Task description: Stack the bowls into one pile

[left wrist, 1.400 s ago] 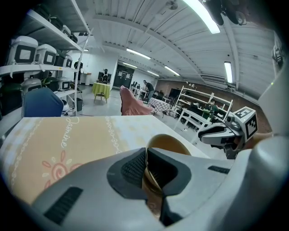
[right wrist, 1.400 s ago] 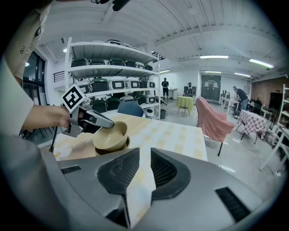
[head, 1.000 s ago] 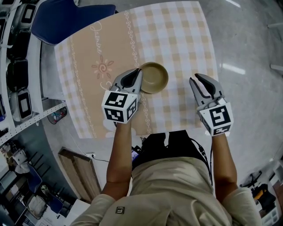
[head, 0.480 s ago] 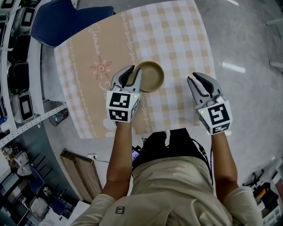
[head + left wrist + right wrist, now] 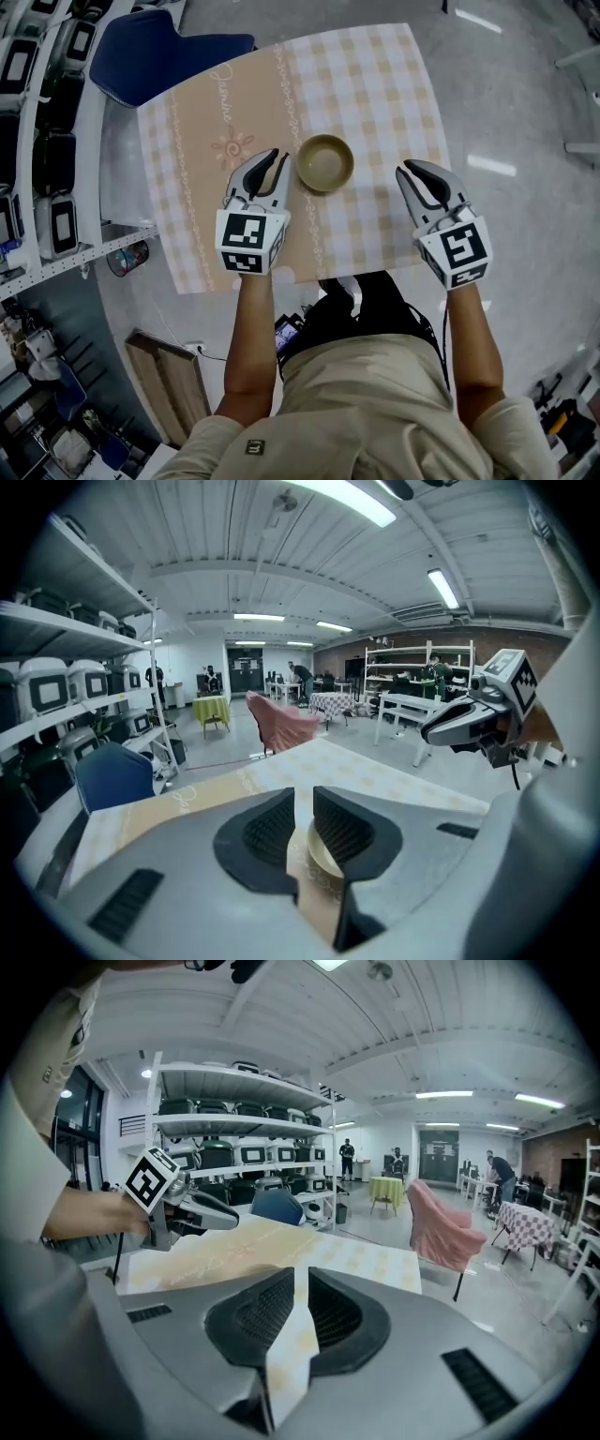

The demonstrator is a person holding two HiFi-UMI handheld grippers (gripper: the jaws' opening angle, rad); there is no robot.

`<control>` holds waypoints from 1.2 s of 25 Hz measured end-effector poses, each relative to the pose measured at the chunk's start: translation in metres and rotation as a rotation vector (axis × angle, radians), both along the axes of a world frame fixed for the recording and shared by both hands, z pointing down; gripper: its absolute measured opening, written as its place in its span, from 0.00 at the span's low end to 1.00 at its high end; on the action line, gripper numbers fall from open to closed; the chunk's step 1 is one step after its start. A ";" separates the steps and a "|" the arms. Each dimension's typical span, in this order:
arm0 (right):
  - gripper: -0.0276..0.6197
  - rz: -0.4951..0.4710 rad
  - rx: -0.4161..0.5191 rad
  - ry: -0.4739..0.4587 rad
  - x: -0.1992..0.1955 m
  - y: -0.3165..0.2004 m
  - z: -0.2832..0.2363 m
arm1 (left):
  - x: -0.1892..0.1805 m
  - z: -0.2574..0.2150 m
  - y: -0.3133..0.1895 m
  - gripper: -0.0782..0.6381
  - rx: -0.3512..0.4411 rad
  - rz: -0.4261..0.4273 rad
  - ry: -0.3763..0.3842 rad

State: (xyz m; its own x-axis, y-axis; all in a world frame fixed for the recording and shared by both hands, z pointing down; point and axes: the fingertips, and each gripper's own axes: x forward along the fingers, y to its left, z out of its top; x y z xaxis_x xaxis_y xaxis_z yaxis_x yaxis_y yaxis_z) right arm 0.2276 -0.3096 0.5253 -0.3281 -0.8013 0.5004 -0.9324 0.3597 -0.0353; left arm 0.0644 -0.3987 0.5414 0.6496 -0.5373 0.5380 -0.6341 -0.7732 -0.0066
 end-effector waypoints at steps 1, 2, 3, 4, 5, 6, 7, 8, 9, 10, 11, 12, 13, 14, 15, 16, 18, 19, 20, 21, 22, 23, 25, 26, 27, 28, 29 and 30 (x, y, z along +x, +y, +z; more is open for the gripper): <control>0.11 -0.008 0.017 -0.001 -0.004 0.001 -0.011 | -0.004 -0.013 0.002 0.20 0.030 0.004 0.015; 0.09 -0.020 0.037 0.000 -0.009 0.001 -0.023 | -0.008 -0.028 0.005 0.20 0.065 0.010 0.032; 0.07 -0.033 0.059 0.000 -0.014 0.002 -0.036 | -0.012 -0.045 0.009 0.19 0.103 0.018 0.052; 0.06 -0.049 0.081 -0.001 -0.021 0.003 -0.050 | -0.015 -0.063 0.013 0.17 0.143 0.029 0.076; 0.05 -0.067 0.101 -0.004 -0.028 0.005 -0.065 | -0.018 -0.083 0.020 0.16 0.186 0.044 0.103; 0.05 -0.086 0.117 -0.006 -0.038 0.008 -0.080 | -0.022 -0.103 0.029 0.13 0.230 0.063 0.132; 0.05 -0.107 0.131 -0.006 -0.048 0.013 -0.096 | -0.027 -0.124 0.040 0.12 0.273 0.082 0.163; 0.05 -0.131 0.148 -0.003 -0.060 0.019 -0.112 | -0.033 -0.144 0.051 0.12 0.309 0.094 0.193; 0.05 -0.157 0.169 0.003 -0.071 0.025 -0.128 | -0.040 -0.162 0.062 0.12 0.340 0.099 0.221; 0.05 -0.182 0.194 0.010 -0.083 0.030 -0.145 | -0.047 -0.179 0.072 0.12 0.369 0.098 0.244; 0.05 -0.207 0.220 0.019 -0.094 0.036 -0.161 | -0.056 -0.195 0.081 0.12 0.397 0.092 0.262; 0.05 -0.232 0.245 0.028 -0.106 0.043 -0.176 | -0.066 -0.208 0.092 0.12 0.421 0.084 0.275; 0.05 -0.258 0.266 0.039 -0.118 0.053 -0.191 | -0.077 -0.221 0.104 0.12 0.441 0.077 0.284; 0.05 -0.285 0.285 0.052 -0.130 0.063 -0.205 | -0.089 -0.234 0.116 0.12 0.460 0.073 0.291; 0.05 -0.311 0.301 0.068 -0.142 0.074 -0.218 | -0.099 -0.246 0.129 0.12 0.479 0.071 0.295; 0.05 -0.336 0.317 0.088 -0.154 0.085 -0.231 | -0.109 -0.257 0.142 0.12 0.495 0.071 0.300; 0.05 -0.380 0.339 0.141 -0.176 0.107 -0.252 | -0.126 -0.276 0.166 0.12 0.521 0.073 0.319; 0.05 -0.396 0.349 0.168 -0.186 0.117 -0.260 | -0.134 -0.284 0.176 0.12 0.531 0.072 0.332; 0.05 -0.409 0.358 0.191 -0.195 0.128 -0.268 | -0.142 -0.290 0.187 0.12 0.540 0.068 0.343; 0.05 -0.420 0.367 0.209 -0.204 0.139 -0.275 | -0.150 -0.296 0.197 0.12 0.550 0.062 0.351; 0.05 -0.430 0.376 0.226 -0.211 0.151 -0.282 | -0.157 -0.302 0.208 0.12 0.560 0.054 0.357; 0.05 -0.440 0.385 0.239 -0.218 0.162 -0.288 | -0.163 -0.308 0.218 0.12 0.570 0.046 0.362; 0.05 -0.454 0.408 0.253 -0.231 0.184 -0.300 | -0.173 -0.319 0.239 0.12 0.588 0.039 0.371; 0.05 -0.460 0.419 0.257 -0.236 0.193 -0.306 | -0.176 -0.325 0.248 0.12 0.596 0.040 0.374; 0.05 -0.465 0.429 0.260 -0.240 0.202 -0.310 | -0.179 -0.330 0.257 0.12 0.605 0.043 0.374; 0.05 -0.469 0.439 0.263 -0.243 0.209 -0.314 | -0.181 -0.333 0.265 0.12 0.615 0.048 0.372; 0.05 -0.470 0.449 0.263 -0.246 0.216 -0.317 | -0.183 -0.337 0.273 0.12 0.625 0.053 0.368; 0.05 -0.470 0.459 0.262 -0.249 0.222 -0.319 | -0.184 -0.339 0.280 0.12 0.634 0.059 0.365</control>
